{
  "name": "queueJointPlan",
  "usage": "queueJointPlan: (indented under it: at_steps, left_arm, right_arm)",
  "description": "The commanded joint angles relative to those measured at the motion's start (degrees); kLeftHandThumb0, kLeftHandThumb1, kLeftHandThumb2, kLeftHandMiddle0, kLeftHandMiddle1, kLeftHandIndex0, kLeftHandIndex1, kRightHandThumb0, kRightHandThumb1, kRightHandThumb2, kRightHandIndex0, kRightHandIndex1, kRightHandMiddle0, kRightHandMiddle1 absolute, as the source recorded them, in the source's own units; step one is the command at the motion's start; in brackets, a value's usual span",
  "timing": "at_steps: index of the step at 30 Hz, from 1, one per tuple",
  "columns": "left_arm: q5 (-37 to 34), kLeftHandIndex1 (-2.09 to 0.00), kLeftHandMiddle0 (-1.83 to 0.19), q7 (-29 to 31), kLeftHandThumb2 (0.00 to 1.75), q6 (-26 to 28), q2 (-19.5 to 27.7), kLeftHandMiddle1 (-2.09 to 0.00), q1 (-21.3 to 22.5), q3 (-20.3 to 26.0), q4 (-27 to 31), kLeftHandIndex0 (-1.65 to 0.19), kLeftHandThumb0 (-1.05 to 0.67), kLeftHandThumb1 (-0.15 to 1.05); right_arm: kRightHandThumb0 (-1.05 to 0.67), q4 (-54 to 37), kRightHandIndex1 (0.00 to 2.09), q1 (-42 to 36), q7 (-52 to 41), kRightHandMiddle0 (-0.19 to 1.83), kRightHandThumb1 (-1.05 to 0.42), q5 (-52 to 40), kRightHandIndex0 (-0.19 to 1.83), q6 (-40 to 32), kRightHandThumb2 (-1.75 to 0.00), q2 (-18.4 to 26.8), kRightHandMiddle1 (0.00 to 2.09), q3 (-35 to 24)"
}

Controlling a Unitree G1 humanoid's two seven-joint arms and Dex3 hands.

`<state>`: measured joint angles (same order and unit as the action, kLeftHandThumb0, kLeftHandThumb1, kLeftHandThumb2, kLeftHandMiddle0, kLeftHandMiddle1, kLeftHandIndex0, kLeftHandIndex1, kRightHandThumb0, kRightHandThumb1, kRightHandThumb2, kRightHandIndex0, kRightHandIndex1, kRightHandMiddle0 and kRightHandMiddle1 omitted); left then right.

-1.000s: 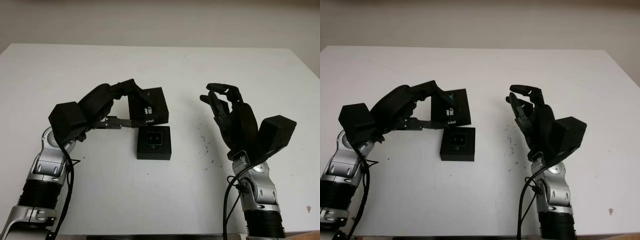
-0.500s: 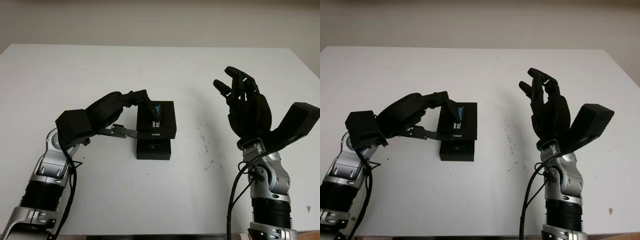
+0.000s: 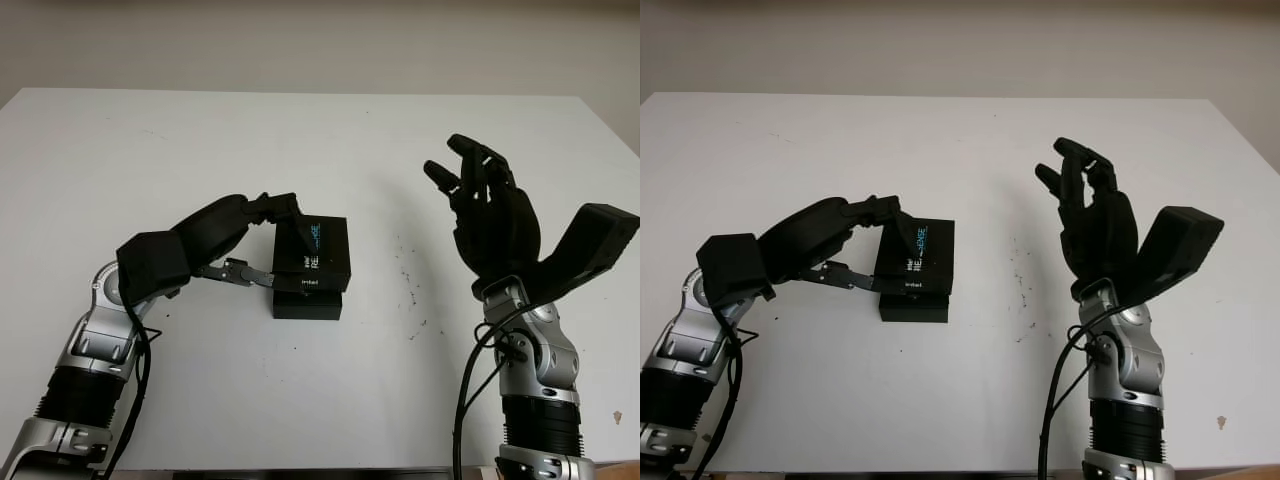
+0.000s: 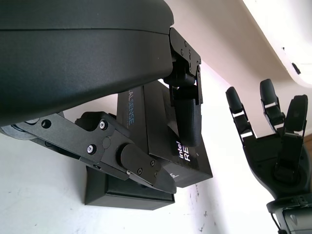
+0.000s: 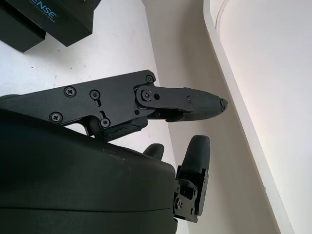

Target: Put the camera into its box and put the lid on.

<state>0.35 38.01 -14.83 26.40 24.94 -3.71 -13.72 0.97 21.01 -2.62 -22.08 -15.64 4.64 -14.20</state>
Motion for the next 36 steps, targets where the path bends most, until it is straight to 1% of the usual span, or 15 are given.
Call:
queueJointPlan:
  at_steps: [1,5,10,14,16,25,28,33,36]
  left_arm:
    - [0.16,-1.48,-0.42,0.15,0.06,-0.56,0.35,-1.52,-1.22,-0.51,0.29,-0.27,-0.20,1.02]
    - [-0.13,-1.47,-0.44,0.44,0.05,-1.03,0.10,-1.53,-2.00,-0.85,0.34,-0.28,-0.20,1.02]
    - [0.98,-1.48,-0.46,-0.01,0.05,-0.97,0.28,-1.56,-2.75,-1.70,0.66,-0.29,-0.22,1.01]
    - [0.96,-1.48,-0.45,0.22,0.05,-1.18,0.31,-1.58,-2.92,-1.93,0.53,-0.29,-0.23,1.02]
    - [1.23,-1.48,-0.44,0.35,0.05,0.09,0.52,-1.58,-3.07,-2.20,1.41,-0.29,-0.22,1.02]
    - [2.65,-1.46,-0.45,0.07,0.05,0.29,1.06,-1.58,-3.27,-2.87,1.98,-0.31,-0.23,1.01]
    - [3.02,-1.46,-0.44,0.16,0.05,1.20,1.34,-1.60,-3.34,-2.95,2.65,-0.30,-0.23,1.01]
    - [3.88,-1.47,-0.44,-0.73,0.05,-1.68,1.43,-1.62,-3.48,-2.55,0.90,-0.30,-0.21,1.01]
    - [4.57,-1.48,-0.44,-1.11,0.05,-1.58,1.76,-1.61,-3.54,-2.55,0.77,-0.30,-0.19,1.01]
  right_arm:
    - [-0.61,-1.08,1.12,-0.05,-0.28,-0.17,-1.05,0.10,-0.11,0.31,-0.39,0.26,1.49,-0.09]
    - [-0.61,-1.02,1.09,-0.38,-1.08,-0.18,-1.05,0.15,-0.13,0.23,-0.40,0.54,1.46,0.16]
    - [-0.63,-0.65,1.08,-0.60,-1.08,-0.12,-1.05,1.08,-0.08,0.94,-0.37,0.33,1.46,0.46]
    - [-0.62,-0.97,1.07,-0.70,-0.73,-0.14,-1.05,1.47,-0.07,0.42,-0.38,0.16,1.42,0.47]
    - [-0.62,-0.90,1.06,-0.78,-1.16,-0.15,-1.05,1.33,-0.08,0.54,-0.38,0.23,1.41,0.51]
    - [-0.60,-0.98,1.04,-0.94,-1.14,-0.18,-1.05,1.62,-0.10,0.60,-0.40,0.18,1.39,0.50]
    - [-0.60,-0.87,1.04,-0.97,-1.28,-0.17,-1.05,1.62,-0.10,0.66,-0.41,0.27,1.39,0.45]
    - [-0.60,-1.12,1.03,-1.11,-1.31,-0.16,-1.05,1.53,-0.09,0.56,-0.40,0.27,1.40,0.44]
    - [-0.61,-1.21,1.03,-1.15,-1.35,-0.16,-1.05,1.42,-0.10,0.34,-0.40,0.30,1.40,0.39]
